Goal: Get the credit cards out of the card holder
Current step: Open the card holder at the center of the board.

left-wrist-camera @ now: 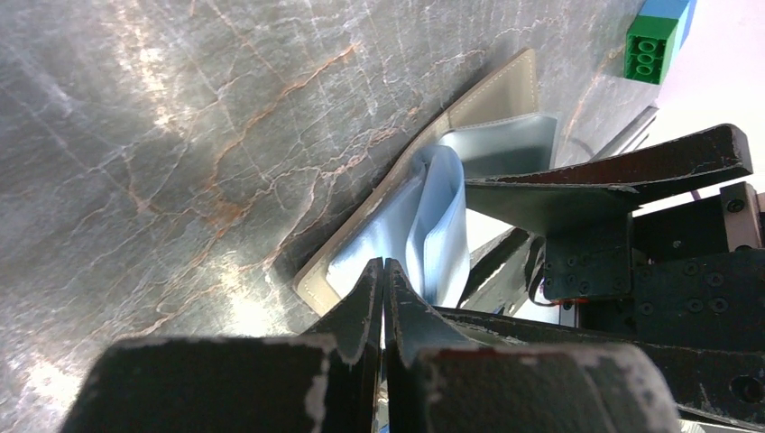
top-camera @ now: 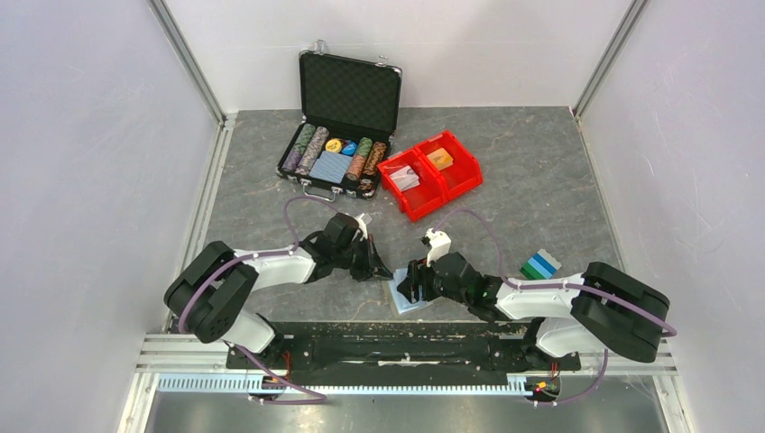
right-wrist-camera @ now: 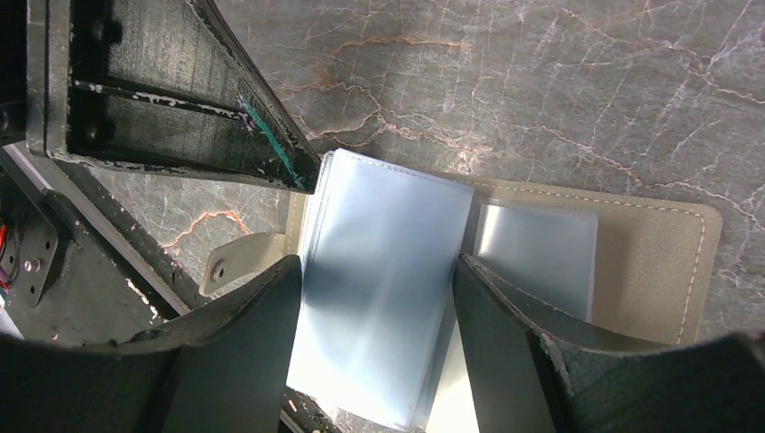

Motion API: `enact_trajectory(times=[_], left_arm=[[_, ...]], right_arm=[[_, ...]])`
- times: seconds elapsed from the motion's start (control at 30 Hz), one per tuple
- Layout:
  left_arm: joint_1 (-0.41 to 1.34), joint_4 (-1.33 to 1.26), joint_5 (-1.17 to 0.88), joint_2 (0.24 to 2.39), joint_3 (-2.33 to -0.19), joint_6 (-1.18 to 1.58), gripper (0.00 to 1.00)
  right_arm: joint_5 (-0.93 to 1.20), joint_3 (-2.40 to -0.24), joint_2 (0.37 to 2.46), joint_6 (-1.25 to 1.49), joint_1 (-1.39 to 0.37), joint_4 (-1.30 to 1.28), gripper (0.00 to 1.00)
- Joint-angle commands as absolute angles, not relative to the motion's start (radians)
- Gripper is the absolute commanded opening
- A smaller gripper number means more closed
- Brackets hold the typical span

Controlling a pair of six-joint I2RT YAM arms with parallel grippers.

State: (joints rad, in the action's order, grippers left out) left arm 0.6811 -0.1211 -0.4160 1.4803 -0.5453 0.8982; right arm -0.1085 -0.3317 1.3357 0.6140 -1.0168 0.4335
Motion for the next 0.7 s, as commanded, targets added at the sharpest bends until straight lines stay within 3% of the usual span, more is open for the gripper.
enact_trajectory(times=[0.0,0.37,0.57,0.67], left_arm=[[0.686,-0.197,-0.465,1.499,-0.577,0.935,0.04],[0.698,-0.217,-0.493,1.525,-0.583,0.944,0.05],[0.704,-0.244,-0.521,1.53,-0.591,0.964,0.05],[0.711,-0.264,-0.536,1.536,-0.603,0.971,0.06]], right_arm=[[-0.098,-0.321,1.315,0.624,-1.014,0.462,0.64],[-0.1,-0.324,1.3,0.621,-1.014,0.456,0.65],[-0.112,-0.356,1.266,0.608,-1.014,0.376,0.83],[-0.143,-0.401,1.235,0.561,-1.013,0.272,0.87]])
